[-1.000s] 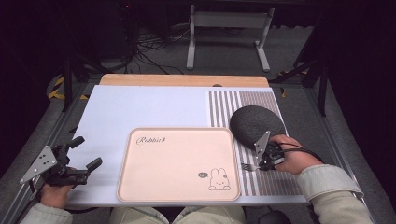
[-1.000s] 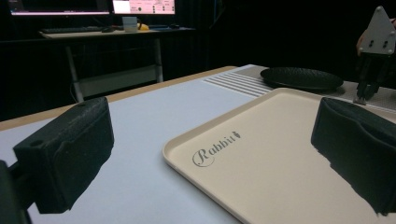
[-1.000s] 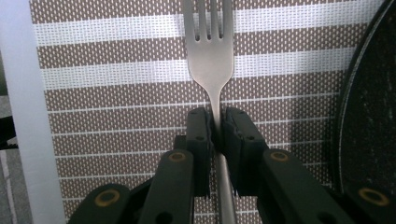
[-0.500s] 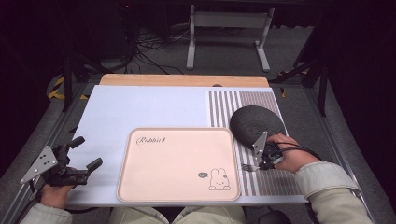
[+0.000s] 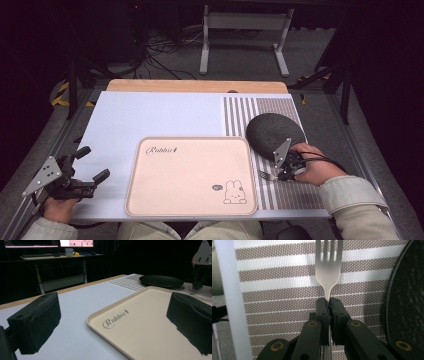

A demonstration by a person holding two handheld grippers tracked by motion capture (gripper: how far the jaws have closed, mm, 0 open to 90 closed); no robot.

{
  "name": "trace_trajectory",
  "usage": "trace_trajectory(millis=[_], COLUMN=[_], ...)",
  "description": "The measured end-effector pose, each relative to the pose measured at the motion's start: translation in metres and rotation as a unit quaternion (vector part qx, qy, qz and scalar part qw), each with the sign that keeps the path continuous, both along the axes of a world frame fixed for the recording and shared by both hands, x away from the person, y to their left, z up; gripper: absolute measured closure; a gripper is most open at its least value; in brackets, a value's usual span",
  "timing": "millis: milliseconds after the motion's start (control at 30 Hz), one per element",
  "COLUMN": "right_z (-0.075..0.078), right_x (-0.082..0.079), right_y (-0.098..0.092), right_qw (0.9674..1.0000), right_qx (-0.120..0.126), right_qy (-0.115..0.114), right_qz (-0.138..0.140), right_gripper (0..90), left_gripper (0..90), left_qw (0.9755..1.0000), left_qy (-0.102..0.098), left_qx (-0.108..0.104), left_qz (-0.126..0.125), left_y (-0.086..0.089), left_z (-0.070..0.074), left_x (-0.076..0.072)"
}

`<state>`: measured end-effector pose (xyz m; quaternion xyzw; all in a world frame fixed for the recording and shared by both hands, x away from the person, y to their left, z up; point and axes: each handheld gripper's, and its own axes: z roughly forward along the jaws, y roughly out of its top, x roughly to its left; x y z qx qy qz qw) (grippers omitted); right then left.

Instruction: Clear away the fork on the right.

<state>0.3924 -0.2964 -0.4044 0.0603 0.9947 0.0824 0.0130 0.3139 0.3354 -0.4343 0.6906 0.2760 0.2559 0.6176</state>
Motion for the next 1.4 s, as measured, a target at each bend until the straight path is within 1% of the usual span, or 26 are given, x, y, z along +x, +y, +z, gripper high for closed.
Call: trace_trajectory(millis=[33,67,133,167,233,267,333,367,400,433,533,667,800,1000,1067,1133,1167,1267,1300,1333,1400], right_z=[0.002,0.004,0.007,0.007,0.013,0.014,0.017,0.019,0.020,0.022,0.025,0.028,0.031,0.038,0.042,0.045,0.047,0.051,0.052,0.054,0.057], right_x=[0.000,-0.001,-0.002,-0.002,-0.005,-0.005,-0.007,-0.008,-0.009,-0.010,-0.012,-0.014,-0.018,-0.021,-0.023,-0.025,-0.026,-0.028,-0.028,-0.029,-0.030], right_y=[0.000,-0.001,-0.002,-0.002,-0.003,-0.003,-0.004,-0.004,-0.004,-0.005,-0.005,-0.006,-0.007,-0.006,-0.005,-0.004,-0.004,-0.002,-0.002,-0.001,0.000], right_qw=[0.9999,0.9999,0.9995,0.9995,0.9985,0.9982,0.9974,0.9973,0.9966,0.9961,0.9938,0.9909,0.9885,0.9858,0.9835,0.9822,0.9803,0.9776,0.9766,0.9747,0.9721], right_qx=[0.009,0.013,0.026,0.026,0.046,0.052,0.062,0.062,0.069,0.074,0.096,0.118,0.133,0.147,0.158,0.164,0.172,0.181,0.186,0.192,0.201], right_qy=[-0.006,-0.008,-0.015,-0.015,-0.027,-0.030,-0.034,-0.033,-0.040,-0.041,-0.051,-0.057,-0.060,-0.062,-0.064,-0.067,-0.067,-0.070,-0.065,-0.066,-0.063], right_qz=[0.003,-0.005,-0.005,-0.005,-0.011,-0.010,-0.016,-0.020,-0.018,-0.024,-0.024,-0.031,-0.041,-0.053,-0.059,-0.063,-0.070,-0.080,-0.086,-0.093,-0.104], right_gripper=[86.5,86.5,86.6,86.6,86.6,86.7,86.9,87.0,87.0,87.1,87.1,87.2,87.2,87.3,87.3,87.3,87.4,87.3,87.4,87.4,87.4], left_gripper=[0.1,0.1,0.1,0.1,0.1,0.1,0.1,0.1,0.1,0.1,0.1,0.0,0.1,0.1,0.1,0.1,0.1,0.1,0.1,0.1,0.1], left_qw=[1.0000,1.0000,1.0000,1.0000,1.0000,1.0000,1.0000,1.0000,1.0000,1.0000,1.0000,1.0000,1.0000,1.0000,1.0000,1.0000,1.0000,1.0000,1.0000,1.0000,1.0000], left_qy=[-0.001,-0.001,0.000,0.000,0.000,0.000,0.000,0.000,0.001,0.000,0.000,0.001,0.000,0.000,0.000,-0.001,-0.001,-0.001,-0.001,-0.001,-0.001], left_qx=[0.000,0.000,0.000,-0.001,-0.001,-0.002,-0.002,-0.002,-0.001,-0.001,-0.002,-0.001,0.000,0.000,0.000,0.000,0.000,0.000,0.000,0.001,0.001], left_qz=[0.000,0.000,0.000,0.001,0.001,0.001,0.001,0.001,0.001,0.001,0.002,0.001,0.002,0.001,0.001,0.001,0.001,0.001,0.001,0.001,0.001], left_y=[0.000,0.000,0.000,0.000,0.000,0.000,0.000,0.000,0.000,0.000,0.000,0.000,0.000,0.000,0.000,0.000,0.000,0.000,0.000,0.000,0.000], left_z=[0.000,0.000,0.000,0.000,0.000,0.000,0.000,0.000,0.000,0.000,0.000,0.000,0.000,0.000,0.000,0.000,0.000,0.000,0.000,0.000,0.000], left_x=[0.000,0.000,0.000,0.000,0.000,0.000,0.000,0.000,0.000,0.000,0.000,0.000,0.000,0.000,0.000,0.000,0.000,0.000,0.000,0.000,0.000])
